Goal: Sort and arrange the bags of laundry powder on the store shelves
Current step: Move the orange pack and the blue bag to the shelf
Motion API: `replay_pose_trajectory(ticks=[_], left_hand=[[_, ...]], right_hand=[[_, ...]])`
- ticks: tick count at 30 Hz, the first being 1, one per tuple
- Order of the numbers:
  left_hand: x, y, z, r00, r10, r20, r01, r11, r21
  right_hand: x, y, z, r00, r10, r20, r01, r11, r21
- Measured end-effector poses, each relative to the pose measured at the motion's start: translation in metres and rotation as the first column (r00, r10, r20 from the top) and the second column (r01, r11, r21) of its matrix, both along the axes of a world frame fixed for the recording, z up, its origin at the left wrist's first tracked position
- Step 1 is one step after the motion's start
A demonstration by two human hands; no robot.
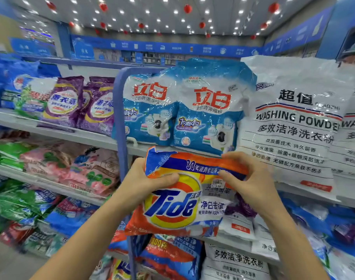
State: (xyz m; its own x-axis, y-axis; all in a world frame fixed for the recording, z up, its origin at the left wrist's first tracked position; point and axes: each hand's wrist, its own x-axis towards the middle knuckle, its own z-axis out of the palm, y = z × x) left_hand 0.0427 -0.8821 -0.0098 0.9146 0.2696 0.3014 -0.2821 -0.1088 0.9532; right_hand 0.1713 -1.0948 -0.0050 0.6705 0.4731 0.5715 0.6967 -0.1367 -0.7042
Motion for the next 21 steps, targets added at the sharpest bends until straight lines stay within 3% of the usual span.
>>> replay_pose_trajectory(ticks=[2,7,11,17,21], left_hand=[[-0.01,0.014,0.0,0.999,0.04,0.017,-0.04,0.999,0.012],[-0.034,0.049,0.002,0.994,0.101,0.032,-0.104,0.987,0.119],[-0.06,0.095,-0.001,0.978,0.205,0.04,-0.207,0.978,0.041],[-0.118,0.196,-0.008,0.95,0.313,-0.002,-0.313,0.948,-0.054],[-0.173,0.27,-0.017,0.977,0.214,0.003,-0.214,0.977,0.013]], right_hand=[[-0.003,0.022,0.008,0.969,-0.056,0.24,0.106,0.973,-0.203],[-0.044,0.116,0.022,0.775,0.159,0.612,-0.008,0.97,-0.243],[-0.069,0.182,0.03,0.777,0.281,0.563,-0.178,0.956,-0.232],[-0.117,0.291,0.046,0.696,0.222,0.683,-0.24,0.968,-0.07],[-0.154,0.376,0.054,0.722,0.16,0.673,-0.236,0.971,0.022]])
